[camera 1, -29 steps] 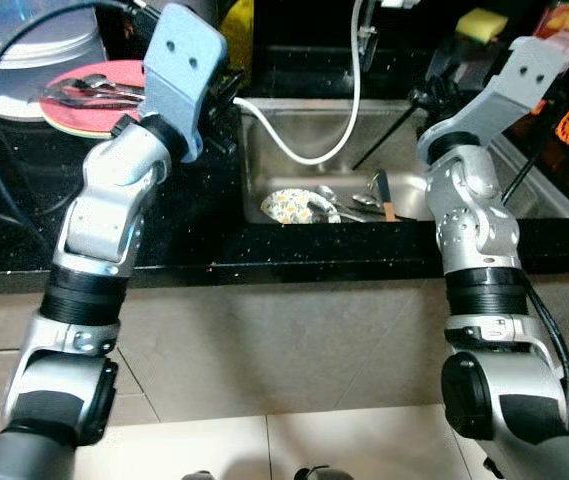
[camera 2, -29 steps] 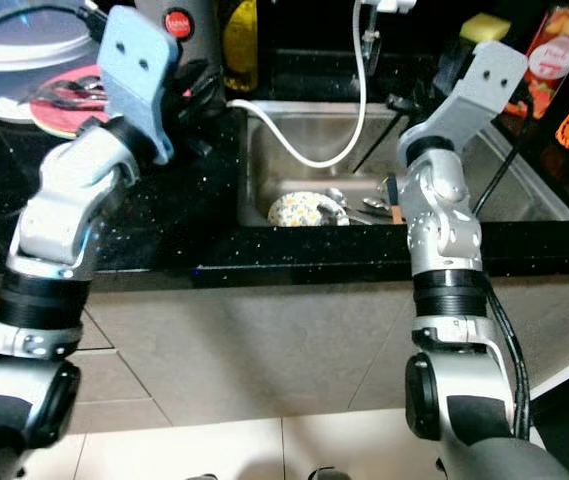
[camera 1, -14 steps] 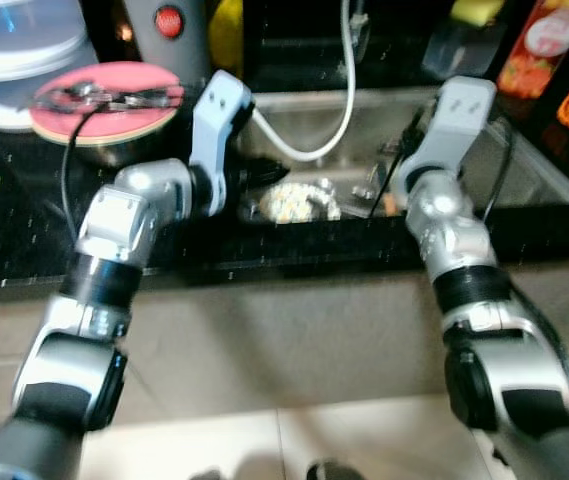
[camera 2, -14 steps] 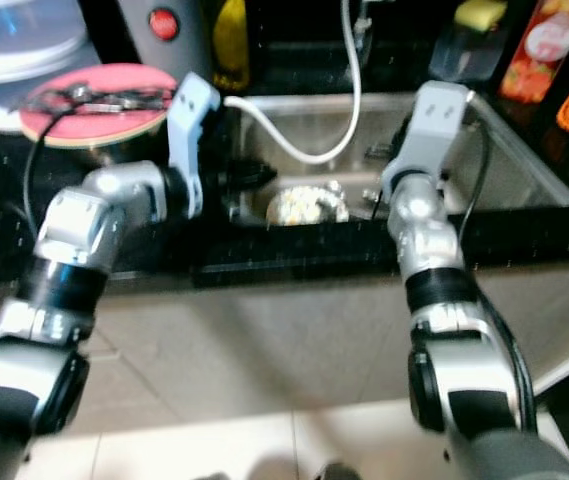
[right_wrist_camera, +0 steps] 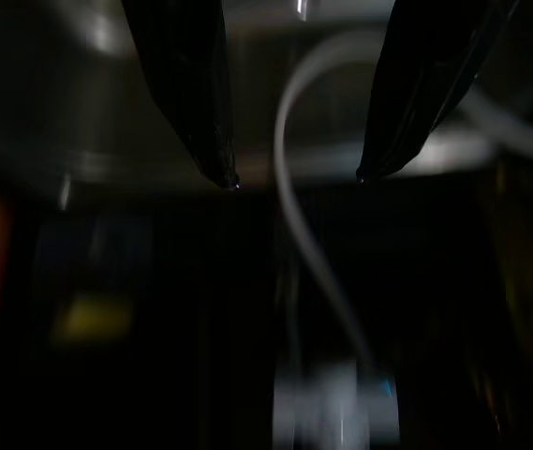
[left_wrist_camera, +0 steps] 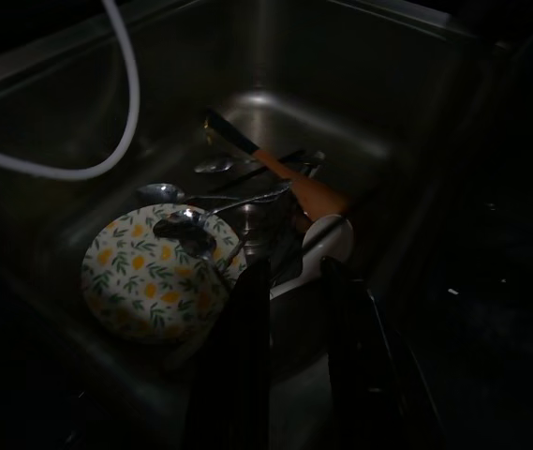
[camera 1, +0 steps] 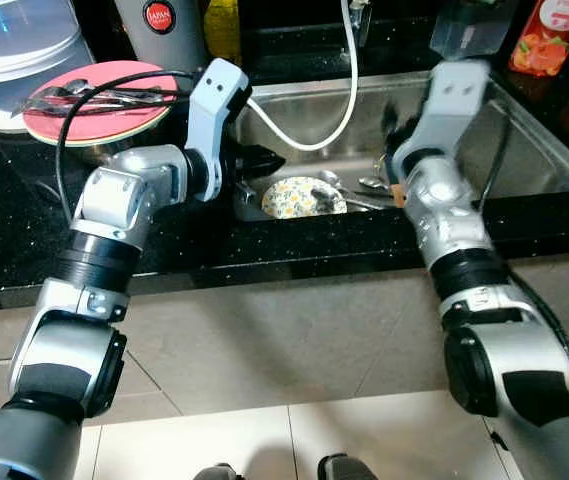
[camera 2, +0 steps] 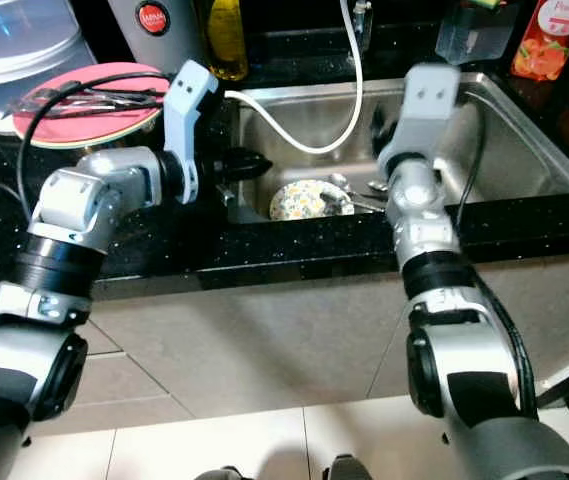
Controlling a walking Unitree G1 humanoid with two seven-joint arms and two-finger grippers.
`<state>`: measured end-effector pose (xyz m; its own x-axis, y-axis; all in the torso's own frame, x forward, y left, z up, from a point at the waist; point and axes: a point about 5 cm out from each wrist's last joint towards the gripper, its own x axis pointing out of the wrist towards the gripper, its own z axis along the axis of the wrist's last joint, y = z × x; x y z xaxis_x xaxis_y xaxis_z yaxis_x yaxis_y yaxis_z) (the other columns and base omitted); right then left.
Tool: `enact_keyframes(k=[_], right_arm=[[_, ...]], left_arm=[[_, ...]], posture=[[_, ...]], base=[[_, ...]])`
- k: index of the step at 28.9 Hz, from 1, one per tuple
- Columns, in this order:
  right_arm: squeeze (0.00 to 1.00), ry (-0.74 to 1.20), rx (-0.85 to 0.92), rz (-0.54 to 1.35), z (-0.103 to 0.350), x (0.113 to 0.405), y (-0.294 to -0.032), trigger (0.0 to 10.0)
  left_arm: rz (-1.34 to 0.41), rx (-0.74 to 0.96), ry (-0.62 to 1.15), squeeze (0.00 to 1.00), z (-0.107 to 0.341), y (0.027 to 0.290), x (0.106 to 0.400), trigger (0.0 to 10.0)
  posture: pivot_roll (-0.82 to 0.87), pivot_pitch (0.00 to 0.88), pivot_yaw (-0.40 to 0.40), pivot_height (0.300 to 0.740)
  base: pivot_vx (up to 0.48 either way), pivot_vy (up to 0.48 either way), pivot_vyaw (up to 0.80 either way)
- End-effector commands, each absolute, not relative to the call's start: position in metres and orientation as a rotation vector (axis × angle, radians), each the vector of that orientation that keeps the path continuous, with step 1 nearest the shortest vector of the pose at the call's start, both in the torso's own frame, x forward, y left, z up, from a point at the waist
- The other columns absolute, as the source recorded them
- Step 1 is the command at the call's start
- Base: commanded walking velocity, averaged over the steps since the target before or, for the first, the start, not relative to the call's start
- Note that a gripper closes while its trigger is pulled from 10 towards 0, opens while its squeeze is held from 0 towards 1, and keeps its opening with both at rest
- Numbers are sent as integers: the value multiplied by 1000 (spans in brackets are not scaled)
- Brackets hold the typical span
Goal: Kitchen organization
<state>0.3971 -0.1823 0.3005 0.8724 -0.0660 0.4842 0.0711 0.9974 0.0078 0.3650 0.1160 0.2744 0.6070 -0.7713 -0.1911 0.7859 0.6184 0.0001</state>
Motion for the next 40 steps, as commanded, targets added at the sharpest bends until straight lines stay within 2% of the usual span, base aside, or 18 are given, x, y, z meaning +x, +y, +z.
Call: enact_keyframes(k=[1, 2, 3, 4, 6, 15, 17, 18, 19, 24, 35, 38, 40], right_arm=[[0, -603, -73, -15, 315, 389, -182, 10000], [0, -618, -111, 75, 318, 385, -178, 10000], [0, -618, -111, 75, 318, 385, -178, 10000], [0, -583, -154, 438, 313, 368, -160, 10000], [0, -564, -156, 604, 309, 356, -154, 10000], [0, -534, -145, 610, 310, 352, -168, 10000], [0, -521, -128, 605, 309, 355, -169, 10000], [0, -521, -128, 605, 309, 355, -169, 10000], [0, -502, -102, 668, 307, 351, -166, 10000], [0, -475, -88, 737, 305, 348, -157, 10000], [0, -458, -90, 845, 306, 344, -146, 10000], [0, -456, -82, 846, 306, 345, -145, 10000], [0, -456, -70, 842, 305, 344, -144, 10000]], left_arm=[[-883, 83, 162, 0, 282, 124, 364, 10000], [-878, 76, 156, 0, 282, 125, 363, 10000], [-878, 76, 156, 0, 282, 125, 363, 10000], [-852, 77, 125, 0, 287, 129, 363, 10000], [-824, 81, 110, 0, 290, 133, 364, 10000], [-514, 154, 52, 0, 305, 171, 389, 10000], [-423, 264, 49, 0, 304, 182, 393, 10000], [-423, 264, 49, 0, 304, 182, 393, 10000], [-324, 506, 57, 0, 299, 194, 395, 10000], [-252, 704, 97, 0, 291, 209, 398, 10000], [-184, 706, 57, 0, 308, 232, 402, 10000], [-184, 731, 34, 0, 310, 233, 402, 10000], [-235, 738, 17, 0, 305, 223, 403, 10000]], posture=[[95, 95, 33, 740], [95, 96, 31, 740], [95, 96, 31, 740], [95, 96, 29, 740], [94, 98, 26, 740], [72, 94, 25, 740], [72, 94, 25, 740], [72, 94, 25, 740], [75, 93, 22, 740], [87, 90, 12, 740], [90, 89, -9, 740], [91, 86, -14, 740], [93, 83, -16, 740]], base=[[0, 0, 0], [0, 0, 0], [0, 0, 0], [0, 0, 0], [0, 0, 0], [0, 0, 0], [0, 0, 0], [0, 0, 0], [0, 0, 0], [0, 0, 0], [0, 0, 0], [0, 0, 0], [0, 0, 0]])
